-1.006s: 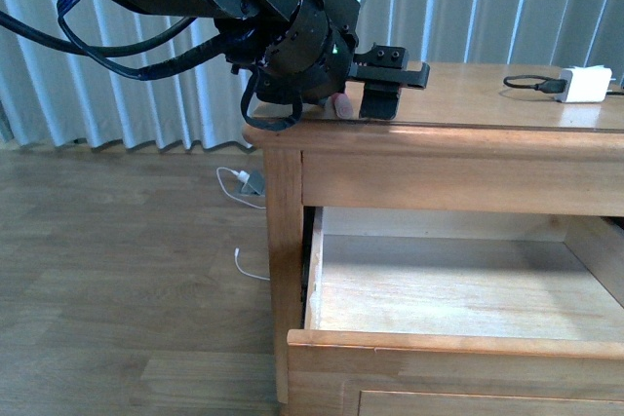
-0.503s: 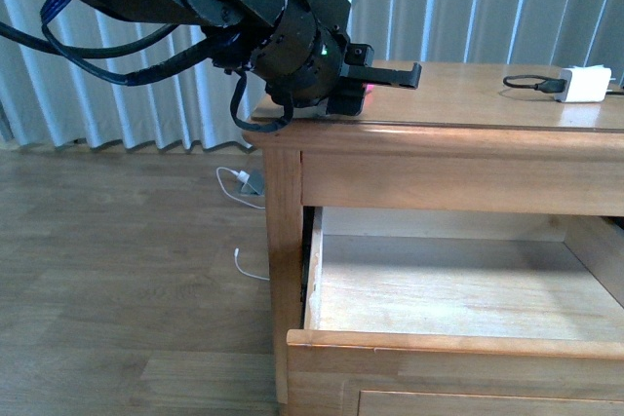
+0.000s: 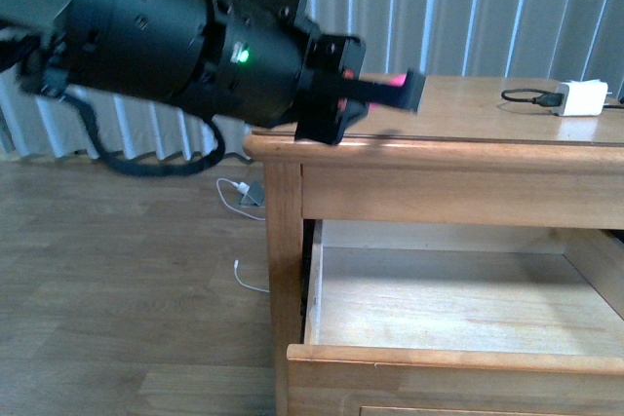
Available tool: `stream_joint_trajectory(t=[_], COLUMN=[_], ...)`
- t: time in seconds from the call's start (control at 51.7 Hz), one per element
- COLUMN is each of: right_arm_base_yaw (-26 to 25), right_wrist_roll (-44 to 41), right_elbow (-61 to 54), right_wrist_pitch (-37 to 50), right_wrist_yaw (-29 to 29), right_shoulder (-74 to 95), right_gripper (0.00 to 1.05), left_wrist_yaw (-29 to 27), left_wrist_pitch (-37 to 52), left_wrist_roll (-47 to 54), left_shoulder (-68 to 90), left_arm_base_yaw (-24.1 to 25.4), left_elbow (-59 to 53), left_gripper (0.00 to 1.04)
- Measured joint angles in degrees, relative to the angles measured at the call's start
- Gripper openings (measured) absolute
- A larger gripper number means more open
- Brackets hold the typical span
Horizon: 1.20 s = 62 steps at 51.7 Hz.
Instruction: Place pink marker in drawer with both arms
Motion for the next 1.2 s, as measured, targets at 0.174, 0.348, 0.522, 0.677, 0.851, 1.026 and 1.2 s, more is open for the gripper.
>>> stream_joint_trajectory(t=[0.174, 0.348, 0.522, 0.677, 0.851, 1.026, 1.2], right_arm_base_yaw=[-0.02, 0.00, 0.00, 0.00, -0.02, -0.02, 0.00], right_wrist_roll=[-0.02, 0.00, 0.00, -0.02, 0.00, 0.00, 0.00], right_elbow=[0.00, 0.00, 0.00, 0.00, 0.00, 0.00, 0.00], right_wrist_pitch=[0.00, 0.00, 0.00, 0.00, 0.00, 0.00, 0.00], right_wrist_yaw=[0.00, 0.00, 0.00, 0.00, 0.00, 0.00, 0.00], right_shoulder=[0.00, 0.00, 0.00, 0.00, 0.00, -0.02, -0.02], right_gripper=[0.96, 0.96, 0.96, 0.96, 0.96, 0.96, 0.96], left_wrist_yaw=[1.49, 0.39, -1.53, -2.47, -3.78, -5.64, -7.89], left_wrist_pitch=[0.85, 2.69, 2.84, 1.86, -0.94, -3.23, -2.89], left_wrist_roll=[2.43, 2.25, 0.15, -1.90, -3.02, -3.19, -3.19], left_shoulder=[-0.20, 4.24, 11.85, 17.38, 21.31, 23.93, 24.59], left_arm_base_yaw=[-0.74, -3.04, -5.73, -7.85, -9.20, -9.75, -9.75], left_elbow=[-5.09, -4.13, 0.87, 5.88, 10.86, 13.27, 12.74], left_gripper=[0.15, 0.15, 0.15, 0.15, 0.15, 0.15, 0.39])
